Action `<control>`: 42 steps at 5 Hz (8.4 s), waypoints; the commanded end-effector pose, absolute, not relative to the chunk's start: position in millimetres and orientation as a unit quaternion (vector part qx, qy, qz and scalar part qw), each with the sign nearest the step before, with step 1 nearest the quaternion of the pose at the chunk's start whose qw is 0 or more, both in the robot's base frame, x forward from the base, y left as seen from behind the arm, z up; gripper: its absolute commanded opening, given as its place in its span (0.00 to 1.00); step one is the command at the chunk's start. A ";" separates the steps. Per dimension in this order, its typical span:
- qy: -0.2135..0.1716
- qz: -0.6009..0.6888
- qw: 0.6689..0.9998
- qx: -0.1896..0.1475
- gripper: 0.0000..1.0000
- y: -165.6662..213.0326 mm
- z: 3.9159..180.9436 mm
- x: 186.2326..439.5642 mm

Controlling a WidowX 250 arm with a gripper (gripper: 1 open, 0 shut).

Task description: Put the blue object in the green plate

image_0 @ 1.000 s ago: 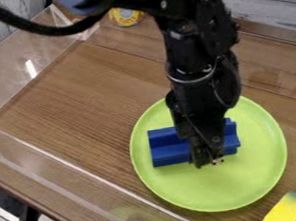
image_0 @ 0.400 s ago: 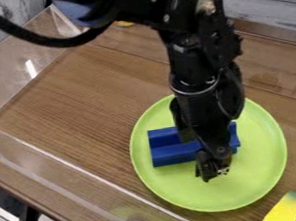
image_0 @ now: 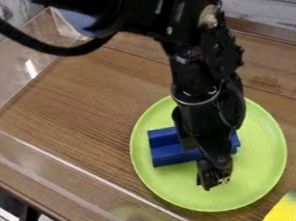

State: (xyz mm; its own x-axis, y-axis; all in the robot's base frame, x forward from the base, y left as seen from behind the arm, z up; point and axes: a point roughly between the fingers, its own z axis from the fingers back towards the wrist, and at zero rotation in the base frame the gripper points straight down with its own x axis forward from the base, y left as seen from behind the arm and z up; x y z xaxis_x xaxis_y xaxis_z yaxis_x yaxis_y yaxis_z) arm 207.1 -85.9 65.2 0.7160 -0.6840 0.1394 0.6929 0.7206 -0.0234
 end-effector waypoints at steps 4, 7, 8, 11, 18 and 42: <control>-0.068 -0.382 0.921 -0.033 1.00 -88.9 51.0 213.7; -0.068 -0.385 0.920 -0.024 0.00 -86.0 43.2 218.2; -0.066 -0.384 0.921 -0.021 0.00 -84.7 44.5 219.0; -0.044 -0.390 0.920 -0.001 0.00 -81.1 69.4 218.0; -0.068 -0.387 0.918 0.044 1.00 -72.0 85.1 214.5; -0.148 -0.335 0.929 -0.045 0.00 -130.4 122.7 222.1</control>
State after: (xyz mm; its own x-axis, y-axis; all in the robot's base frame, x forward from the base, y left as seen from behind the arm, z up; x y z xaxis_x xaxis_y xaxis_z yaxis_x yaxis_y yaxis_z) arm 221.1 -128.3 112.5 0.7448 -0.6101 0.2703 0.6319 0.7750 0.0082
